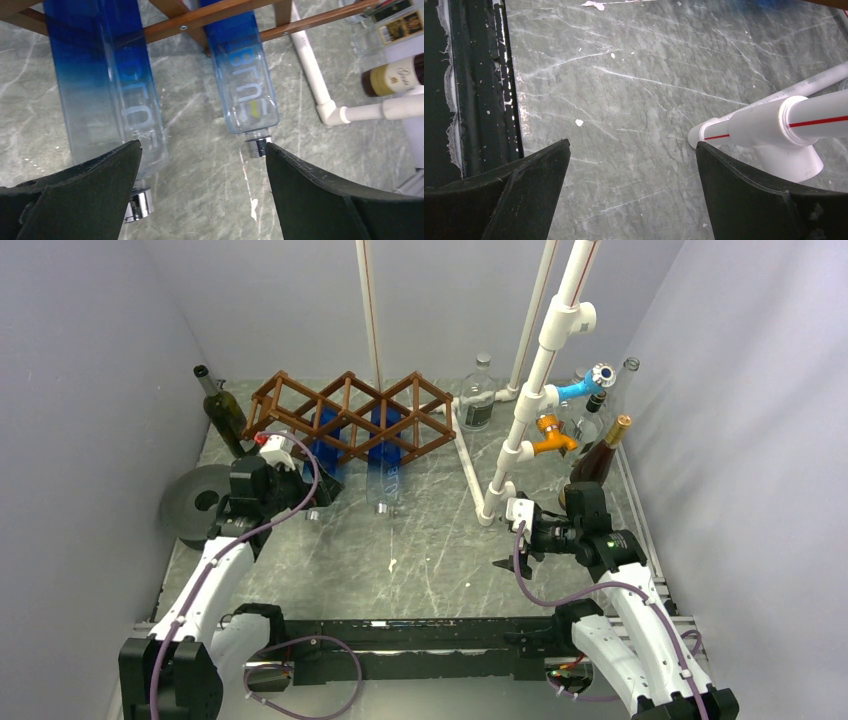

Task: Take the wine bottle off the wine rack
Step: Pick up the wine bottle from the wine rack.

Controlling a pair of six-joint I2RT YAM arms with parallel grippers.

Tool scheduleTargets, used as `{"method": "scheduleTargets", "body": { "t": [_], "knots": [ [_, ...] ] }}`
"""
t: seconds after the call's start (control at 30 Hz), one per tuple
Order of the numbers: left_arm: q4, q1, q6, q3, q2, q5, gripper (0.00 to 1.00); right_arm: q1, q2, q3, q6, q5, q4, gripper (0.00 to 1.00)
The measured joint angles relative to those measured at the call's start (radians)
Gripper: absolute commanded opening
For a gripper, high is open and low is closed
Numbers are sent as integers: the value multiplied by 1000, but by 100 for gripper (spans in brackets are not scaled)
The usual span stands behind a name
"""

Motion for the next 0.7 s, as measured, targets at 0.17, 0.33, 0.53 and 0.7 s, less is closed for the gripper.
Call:
{"method": "scheduleTargets", "body": {
  "t": [0.17,0.33,0.53,0.7],
  "knots": [
    [-2,0,35,0,10,-64,99,0,0,0,0,0,0,100],
    [19,0,68,-21,-23,-159,99,0,0,0,0,0,0,100],
    [79,48,83,-46,-16,-180,100,0,0,0,0,0,0,100],
    [162,186,45,-46,83,-80,99,0,0,0,0,0,0,100]
  ]
}}
